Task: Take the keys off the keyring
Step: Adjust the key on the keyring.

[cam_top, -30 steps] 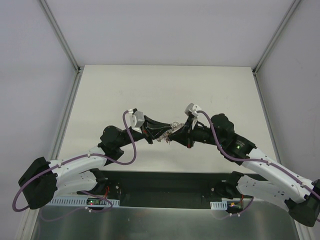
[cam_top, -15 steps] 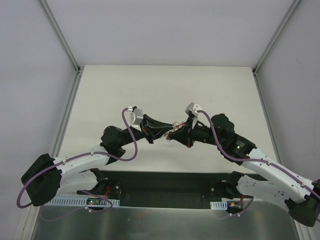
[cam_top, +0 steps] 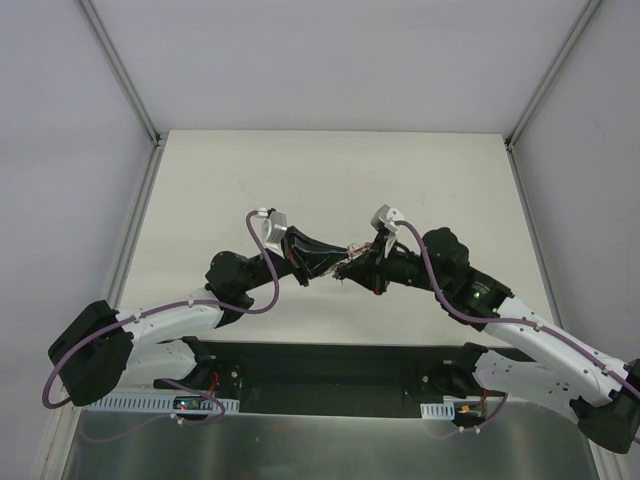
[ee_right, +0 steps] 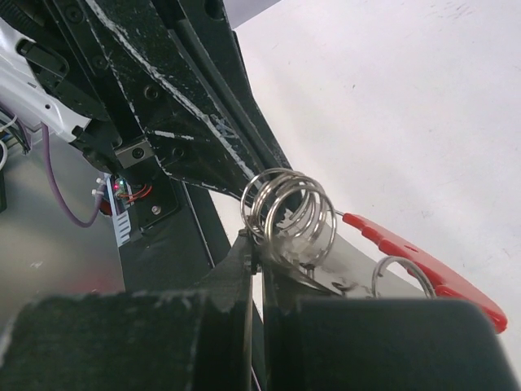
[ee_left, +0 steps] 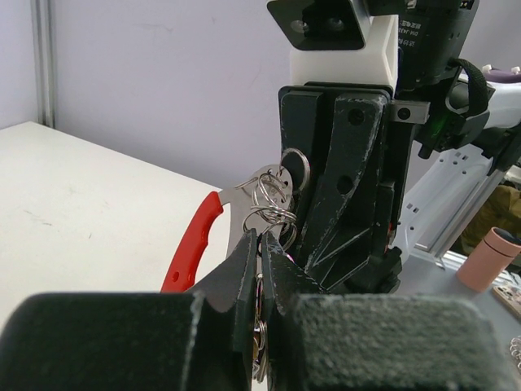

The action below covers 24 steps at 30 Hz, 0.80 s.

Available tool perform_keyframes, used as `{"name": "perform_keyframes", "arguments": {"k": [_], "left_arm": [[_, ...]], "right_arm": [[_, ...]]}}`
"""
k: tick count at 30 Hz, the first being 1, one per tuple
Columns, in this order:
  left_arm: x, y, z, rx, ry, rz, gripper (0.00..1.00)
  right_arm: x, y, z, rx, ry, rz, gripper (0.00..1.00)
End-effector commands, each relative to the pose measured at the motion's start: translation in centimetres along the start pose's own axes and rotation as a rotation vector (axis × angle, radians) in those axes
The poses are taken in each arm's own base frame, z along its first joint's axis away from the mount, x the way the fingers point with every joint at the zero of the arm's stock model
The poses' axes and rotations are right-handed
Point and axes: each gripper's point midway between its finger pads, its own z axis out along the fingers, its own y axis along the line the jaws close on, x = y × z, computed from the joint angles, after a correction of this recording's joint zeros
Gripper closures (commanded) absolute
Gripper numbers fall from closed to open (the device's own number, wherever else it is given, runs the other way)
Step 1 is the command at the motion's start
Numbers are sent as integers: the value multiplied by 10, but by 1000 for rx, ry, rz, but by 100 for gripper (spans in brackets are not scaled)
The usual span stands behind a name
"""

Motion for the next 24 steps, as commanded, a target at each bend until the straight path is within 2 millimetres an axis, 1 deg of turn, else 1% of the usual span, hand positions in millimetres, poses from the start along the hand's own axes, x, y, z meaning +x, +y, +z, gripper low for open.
{"name": "perform_keyframes", "arguments": {"k": [1,3,5,12,14,15,17,18,19,22,24], "left_arm": [[-51,-36,1,151,-205,48,100],[-53,-34,2,141,-216,43,100],[-56,-36,2,148,-227,45,100],[-56,-34,1,141,-236,32,100],[-56,-31,0,121,-244,44,100],[-53,-27,0,106,-232,46,100],[-54,-20,1,63,-239,64,100],[-50,-14,1,36,-221,59,100],[-53,-10,0,6,-236,75,100],[-51,-2,-1,-42,-225,81,100],[-53,3,-1,-75,-230,85,100]], "right_arm": [[-23,9,-2,-28,-72,-31,99],[-24,11,-2,-40,-76,-26,99],[-24,13,-1,-54,-81,-21,99],[-23,10,1,-39,-85,-22,99],[-23,11,2,-48,-87,-16,99],[-24,12,1,-53,-89,-16,99],[-23,15,2,-72,-86,-7,99],[-22,17,2,-80,-84,-5,99],[-22,17,2,-86,-83,-2,99],[-19,18,3,-95,-80,7,99],[-14,17,5,-95,-68,11,99]]}}
